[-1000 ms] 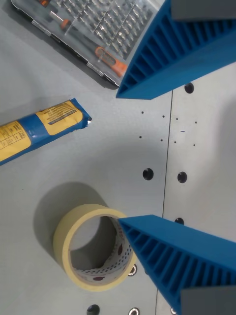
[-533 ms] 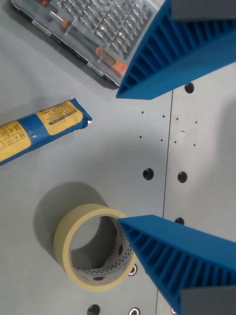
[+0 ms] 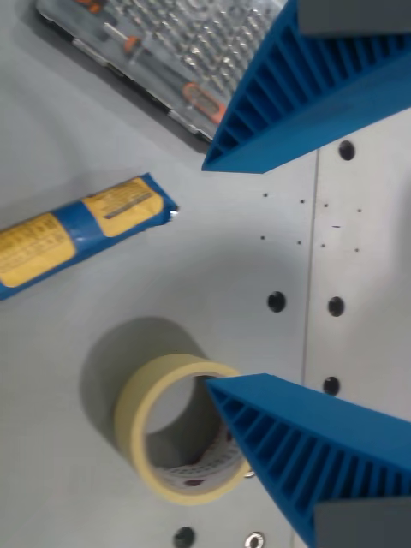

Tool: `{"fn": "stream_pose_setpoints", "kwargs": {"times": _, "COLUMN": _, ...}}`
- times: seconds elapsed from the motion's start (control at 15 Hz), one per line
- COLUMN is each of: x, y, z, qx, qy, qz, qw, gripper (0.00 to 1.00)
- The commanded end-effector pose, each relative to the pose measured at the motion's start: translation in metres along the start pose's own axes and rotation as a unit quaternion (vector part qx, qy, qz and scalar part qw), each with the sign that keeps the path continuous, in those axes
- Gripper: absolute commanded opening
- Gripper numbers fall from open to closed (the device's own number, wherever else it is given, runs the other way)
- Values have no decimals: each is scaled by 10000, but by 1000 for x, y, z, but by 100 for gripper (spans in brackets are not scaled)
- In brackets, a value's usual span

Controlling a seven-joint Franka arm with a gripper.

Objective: Move above the blue bag

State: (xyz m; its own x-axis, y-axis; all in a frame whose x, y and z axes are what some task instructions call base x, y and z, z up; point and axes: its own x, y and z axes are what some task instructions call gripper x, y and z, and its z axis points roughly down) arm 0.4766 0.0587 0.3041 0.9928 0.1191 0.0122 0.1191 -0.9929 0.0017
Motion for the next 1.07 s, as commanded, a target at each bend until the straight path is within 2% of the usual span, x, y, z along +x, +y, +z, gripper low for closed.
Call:
{"fn": "stream_pose_setpoints", "kwargs": {"times": 0.07, "x": 17, "y": 3, "z": -1, "qx": 10, "qy": -135, "qz": 303, "qw": 9994, "gripper": 100}}
{"fn": "stream_pose_setpoints", "kwargs": {"times": 1.07, "x": 71, "y": 12, "z": 4, "qx": -24, "qy": 35, "qz": 727, "qw": 9973, "gripper": 100}}
